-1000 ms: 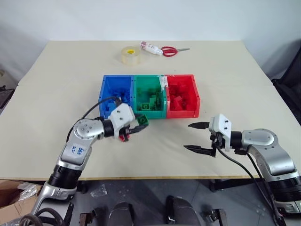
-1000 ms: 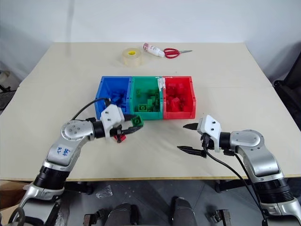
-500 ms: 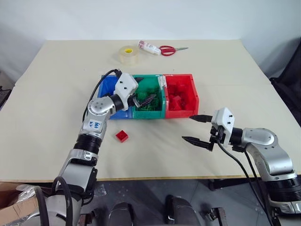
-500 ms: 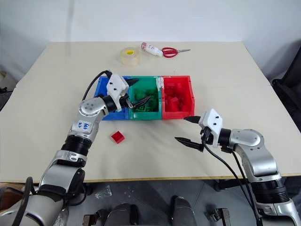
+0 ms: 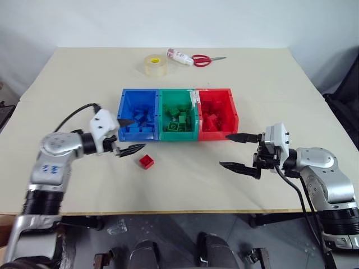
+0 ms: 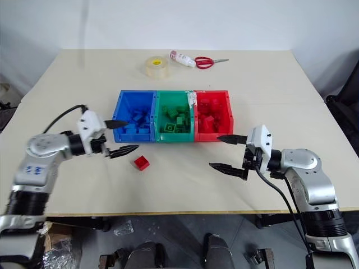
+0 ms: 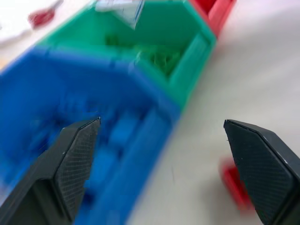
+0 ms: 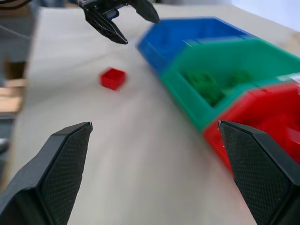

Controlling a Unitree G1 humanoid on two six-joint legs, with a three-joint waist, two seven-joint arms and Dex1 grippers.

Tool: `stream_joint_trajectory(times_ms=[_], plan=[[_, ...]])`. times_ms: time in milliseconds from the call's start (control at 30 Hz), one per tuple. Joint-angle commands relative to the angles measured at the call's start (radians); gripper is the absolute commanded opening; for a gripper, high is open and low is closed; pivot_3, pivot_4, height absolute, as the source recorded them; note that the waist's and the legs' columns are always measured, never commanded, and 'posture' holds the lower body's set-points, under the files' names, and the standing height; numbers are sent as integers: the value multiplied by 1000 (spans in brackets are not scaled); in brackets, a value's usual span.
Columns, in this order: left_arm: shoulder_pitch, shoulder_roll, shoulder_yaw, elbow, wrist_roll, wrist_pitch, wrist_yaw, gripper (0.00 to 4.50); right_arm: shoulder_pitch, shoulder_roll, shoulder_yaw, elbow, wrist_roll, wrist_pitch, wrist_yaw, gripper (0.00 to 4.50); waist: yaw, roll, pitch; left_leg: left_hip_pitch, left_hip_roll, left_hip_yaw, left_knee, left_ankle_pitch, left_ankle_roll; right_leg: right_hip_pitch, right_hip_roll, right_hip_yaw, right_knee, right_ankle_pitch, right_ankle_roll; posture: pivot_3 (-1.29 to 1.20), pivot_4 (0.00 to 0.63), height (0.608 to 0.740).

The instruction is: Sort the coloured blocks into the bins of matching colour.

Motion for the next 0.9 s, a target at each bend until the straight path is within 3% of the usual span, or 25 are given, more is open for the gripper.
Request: stream_joint_trajectory(times_ms=[33, 167, 367, 567, 900], plan=[[148, 88, 104, -128, -64, 60, -71, 4488, -21, -32, -17, 32, 20, -23, 79, 4500, -1, 0, 0, 0, 0, 0, 0, 0, 0, 0, 0, 0, 0, 0, 0, 0, 150, 740], [346, 145, 191, -153, -83, 54, -134, 4488, -47, -48, 0, 88, 7, -39, 158, 4500, 3, 1, 1, 1, 0, 0, 0, 0, 0, -1, 0, 0, 1, -1, -1, 0, 150, 740], [459, 158, 245, -99, -73, 10, -167, 4488, -82, -44, 17, 140, -18, -53, 199, 4500, 0, 1, 1, 1, 0, 1, 0, 0, 0, -1, 0, 0, -2, -1, -2, 0, 150, 740], [389, 106, 196, -102, -73, -2, -113, 4488, -80, -35, 10, 136, -1, -55, 212, 4500, 3, 1, 1, 1, 0, 1, -1, 0, -1, -2, 0, 0, 2, -1, -2, 0, 150, 740], [164, -116, -51, -16, 36, -81, 12, 4488, -56, -24, 7, 95, 3, -48, 182, 4500, 1, 1, 0, 1, 0, 1, 0, 0, -1, -2, 0, 0, 4, -1, -2, 0, 150, 740]])
